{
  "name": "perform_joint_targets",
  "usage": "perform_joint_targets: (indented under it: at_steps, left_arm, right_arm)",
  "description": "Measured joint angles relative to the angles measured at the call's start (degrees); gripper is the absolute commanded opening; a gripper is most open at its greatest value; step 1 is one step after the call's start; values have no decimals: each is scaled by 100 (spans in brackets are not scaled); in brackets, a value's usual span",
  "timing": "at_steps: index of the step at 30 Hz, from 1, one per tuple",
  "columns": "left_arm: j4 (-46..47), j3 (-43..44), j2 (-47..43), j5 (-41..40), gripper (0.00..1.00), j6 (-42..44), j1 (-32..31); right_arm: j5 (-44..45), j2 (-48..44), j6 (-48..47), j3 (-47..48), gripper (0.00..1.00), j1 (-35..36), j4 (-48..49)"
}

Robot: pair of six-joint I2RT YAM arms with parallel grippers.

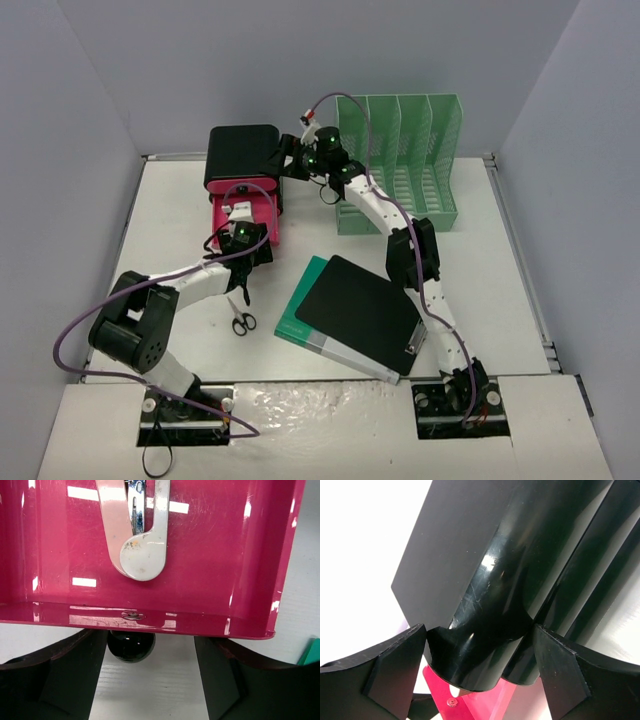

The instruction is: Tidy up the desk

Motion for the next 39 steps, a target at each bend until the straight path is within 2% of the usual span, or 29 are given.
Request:
perform_joint_targets:
  at_steps: [3,7,21,29,39]
  left_arm:
    - [18,25,69,8,65,68,23]
    - [25,69,98,23,65,127,71]
    - [237,597,314,19,65,424,262]
    - [422,1231,729,10,65,632,394]
    - [667,1588,1066,2,65,795,527]
  right_arm:
    - [-38,0,10,2,66,-15,18]
    - [-52,0,101,0,61,-56,27]
    - [-147,0,166,2,61,-88,62]
    - [-163,0,144,2,61,-88,58]
    - [-166,0,122,2,60,-86,51]
